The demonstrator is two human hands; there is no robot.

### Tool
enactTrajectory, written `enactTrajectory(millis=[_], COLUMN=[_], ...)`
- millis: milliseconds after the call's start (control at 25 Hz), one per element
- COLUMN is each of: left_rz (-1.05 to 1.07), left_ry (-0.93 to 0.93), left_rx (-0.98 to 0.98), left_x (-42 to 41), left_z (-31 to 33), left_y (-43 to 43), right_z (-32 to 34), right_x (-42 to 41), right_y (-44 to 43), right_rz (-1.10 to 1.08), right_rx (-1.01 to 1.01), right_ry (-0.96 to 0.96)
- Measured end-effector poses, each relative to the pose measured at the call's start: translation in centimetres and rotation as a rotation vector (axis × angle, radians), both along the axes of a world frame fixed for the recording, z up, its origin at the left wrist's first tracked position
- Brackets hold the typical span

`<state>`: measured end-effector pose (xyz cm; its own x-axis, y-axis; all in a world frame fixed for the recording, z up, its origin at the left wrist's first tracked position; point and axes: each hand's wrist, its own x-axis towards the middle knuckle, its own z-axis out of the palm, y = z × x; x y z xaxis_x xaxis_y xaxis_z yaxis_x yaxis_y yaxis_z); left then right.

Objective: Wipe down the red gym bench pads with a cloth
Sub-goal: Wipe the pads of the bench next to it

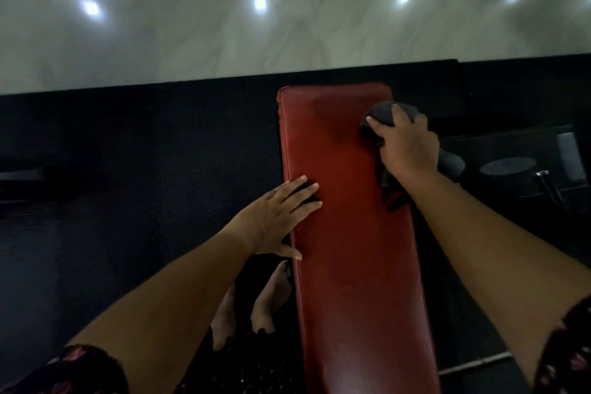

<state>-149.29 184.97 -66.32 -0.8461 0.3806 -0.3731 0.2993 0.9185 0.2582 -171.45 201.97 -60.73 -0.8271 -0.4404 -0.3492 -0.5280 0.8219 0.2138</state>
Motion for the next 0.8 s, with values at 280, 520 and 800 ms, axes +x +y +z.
enactTrajectory(millis=[280,520,800], left_rz=[0.004,0.079,0.139], left_ry=[-0.019,0.052,-0.071], left_rx=[-0.040,-0.002,-0.009], left_x=[-0.2,-2.0,-5.6], left_z=[0.6,0.7,0.4], left_y=[0.1,-1.9,-2.3], right_z=[-0.6,-0.9,0.5], right_x=[6.4,1.8,-4.0], right_y=[-10.8,-7.9,4.0], right_rz=[0.590,0.418,0.076], right_rx=[0.001,0.082,0.163], right_ry=[0.001,0.043,-0.005])
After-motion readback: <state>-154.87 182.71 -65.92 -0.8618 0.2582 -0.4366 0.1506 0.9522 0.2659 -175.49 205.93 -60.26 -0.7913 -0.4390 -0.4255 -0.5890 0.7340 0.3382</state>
